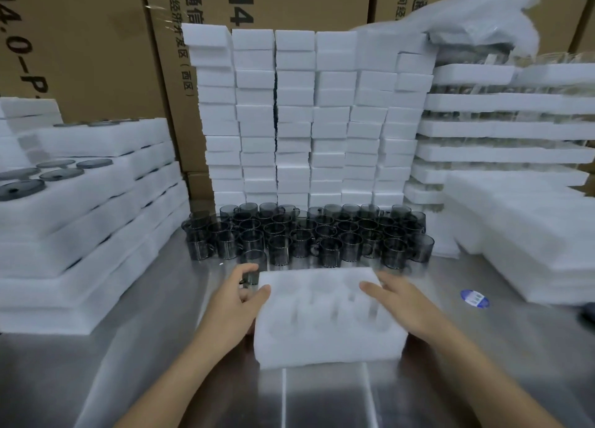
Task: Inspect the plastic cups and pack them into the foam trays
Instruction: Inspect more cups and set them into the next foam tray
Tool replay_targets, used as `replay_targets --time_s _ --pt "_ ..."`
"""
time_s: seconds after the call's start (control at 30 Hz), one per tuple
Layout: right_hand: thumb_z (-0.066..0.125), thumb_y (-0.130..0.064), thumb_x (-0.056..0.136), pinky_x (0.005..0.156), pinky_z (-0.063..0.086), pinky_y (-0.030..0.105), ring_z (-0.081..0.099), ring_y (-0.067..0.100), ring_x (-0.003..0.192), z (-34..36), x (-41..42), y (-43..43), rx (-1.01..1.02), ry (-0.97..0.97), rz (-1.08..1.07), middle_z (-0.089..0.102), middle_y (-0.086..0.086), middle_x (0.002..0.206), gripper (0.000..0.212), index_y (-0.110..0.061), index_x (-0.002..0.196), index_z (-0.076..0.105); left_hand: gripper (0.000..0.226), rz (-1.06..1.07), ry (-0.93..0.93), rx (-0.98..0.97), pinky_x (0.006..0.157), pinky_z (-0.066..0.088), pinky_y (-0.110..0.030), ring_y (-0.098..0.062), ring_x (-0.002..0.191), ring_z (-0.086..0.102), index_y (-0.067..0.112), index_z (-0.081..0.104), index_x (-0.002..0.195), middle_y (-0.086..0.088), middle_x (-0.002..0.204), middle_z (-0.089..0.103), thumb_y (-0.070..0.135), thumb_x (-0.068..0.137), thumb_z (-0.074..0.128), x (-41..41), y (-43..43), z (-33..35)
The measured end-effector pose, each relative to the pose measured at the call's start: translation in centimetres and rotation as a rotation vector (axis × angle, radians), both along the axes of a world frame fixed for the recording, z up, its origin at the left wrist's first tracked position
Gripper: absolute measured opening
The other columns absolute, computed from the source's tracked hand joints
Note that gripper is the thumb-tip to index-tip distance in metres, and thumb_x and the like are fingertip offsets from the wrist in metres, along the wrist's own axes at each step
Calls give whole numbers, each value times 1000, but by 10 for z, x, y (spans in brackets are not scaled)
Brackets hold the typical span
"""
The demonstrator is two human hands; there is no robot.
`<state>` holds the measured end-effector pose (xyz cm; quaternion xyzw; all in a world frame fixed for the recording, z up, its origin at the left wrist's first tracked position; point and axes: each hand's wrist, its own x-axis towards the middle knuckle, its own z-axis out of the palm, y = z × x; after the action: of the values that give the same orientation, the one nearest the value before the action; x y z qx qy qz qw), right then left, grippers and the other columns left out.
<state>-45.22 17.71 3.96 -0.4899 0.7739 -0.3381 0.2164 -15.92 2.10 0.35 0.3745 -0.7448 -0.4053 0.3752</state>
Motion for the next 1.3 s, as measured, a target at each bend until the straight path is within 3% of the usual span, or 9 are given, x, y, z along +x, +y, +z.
replay_targets --time_s 0.1,0.23,0.4,0.53,0.67,0.87,1.03,1.17,1.3 --pt "60 -64 98 76 46 10 68 7 90 -10 1 6 -64 -59 -28 76 10 112 42 -46 135 54 30 -41 -51 8 63 35 -34 -15 54 44 37 61 134 3 54 45 35 105 67 -1 -6 4" --pt "65 -58 98 89 58 38 76 22 93 -8 0 8 -126 -189 28 80 8 102 40 -38 133 63 19 -35 -26 20 66 46 -35 -15 61 67 33 67 123 0 64 72 35 104 68 -5 -1 11" --pt "68 -46 101 70 64 44 79 28 85 4 20 14 -445 -300 85 81 8 98 21 -44 121 63 14 -7 245 -39 71 57 -48 -34 79 73 30 74 116 -26 85 73 24 106 68 -8 12 40" --pt "62 -53 99 65 57 60 70 47 81 18 33 20 -769 -229 44 72 22 90 41 -37 136 58 40 -32 250 -210 66 60 -60 -44 80 72 47 62 132 -12 84 75 63 96 59 5 15 57" --pt "58 -53 99 70 49 76 61 57 81 14 39 24 -779 -157 45 62 36 89 44 -41 141 53 39 -63 185 -288 65 59 -63 -39 79 71 47 61 131 -2 90 76 68 101 48 6 17 50" --pt "55 -54 99 71 52 71 64 50 81 6 39 23 -782 -88 44 66 27 90 44 -47 142 51 35 -28 184 -356 68 62 -53 -15 84 75 42 65 128 8 99 78 63 108 44 9 13 53" --pt "50 -61 99 66 47 46 53 26 70 4 32 22 -794 -4 69 55 0 80 55 -50 153 43 32 21 270 -251 82 56 -58 -43 93 66 33 73 114 -18 103 72 55 106 52 12 12 68" --pt "50 -59 97 70 54 31 64 25 95 6 33 22 -771 15 172 66 -4 112 62 -46 157 41 26 149 338 -46 87 54 -43 -19 92 68 24 78 104 -7 104 77 40 109 58 17 4 76" --pt "60 -60 93 79 54 26 64 21 114 8 35 25 -713 165 222 64 -6 133 70 -36 157 45 45 128 267 65 77 43 -36 -21 82 58 3 68 93 -15 86 63 45 107 60 22 -4 76"
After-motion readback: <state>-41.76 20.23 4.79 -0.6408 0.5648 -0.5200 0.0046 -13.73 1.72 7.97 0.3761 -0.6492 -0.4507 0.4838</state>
